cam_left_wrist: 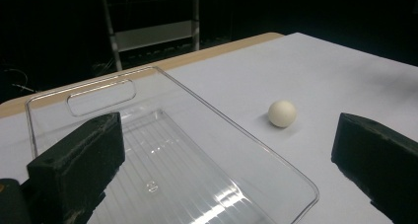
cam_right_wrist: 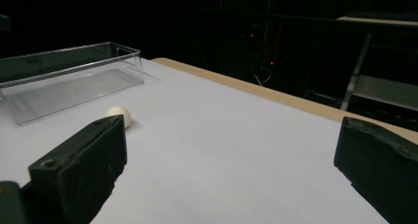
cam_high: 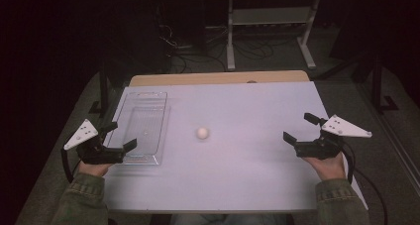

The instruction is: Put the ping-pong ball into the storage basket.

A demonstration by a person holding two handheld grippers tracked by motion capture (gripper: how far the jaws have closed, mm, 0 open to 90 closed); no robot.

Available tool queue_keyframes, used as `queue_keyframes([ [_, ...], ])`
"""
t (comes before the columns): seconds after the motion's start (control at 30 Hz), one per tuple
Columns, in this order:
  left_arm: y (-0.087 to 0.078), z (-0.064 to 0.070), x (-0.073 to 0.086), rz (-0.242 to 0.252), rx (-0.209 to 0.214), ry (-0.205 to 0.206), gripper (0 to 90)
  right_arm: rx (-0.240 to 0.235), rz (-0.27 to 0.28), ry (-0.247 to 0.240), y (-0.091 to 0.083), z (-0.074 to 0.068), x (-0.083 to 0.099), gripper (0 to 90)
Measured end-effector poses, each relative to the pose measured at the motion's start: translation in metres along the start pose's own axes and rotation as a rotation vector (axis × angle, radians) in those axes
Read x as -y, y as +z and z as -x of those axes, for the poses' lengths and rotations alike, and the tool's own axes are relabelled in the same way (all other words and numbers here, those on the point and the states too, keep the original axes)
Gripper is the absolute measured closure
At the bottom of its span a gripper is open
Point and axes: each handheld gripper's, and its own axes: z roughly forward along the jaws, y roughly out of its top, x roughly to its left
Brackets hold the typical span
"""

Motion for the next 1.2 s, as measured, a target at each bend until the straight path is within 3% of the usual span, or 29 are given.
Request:
queue_keyframes([
  [1.2,0.016,0.000,-0.043,-0.120,0.060,0.097,0.0,0.003,0.002,0.002,0.000,0.001,0.000,0.0],
])
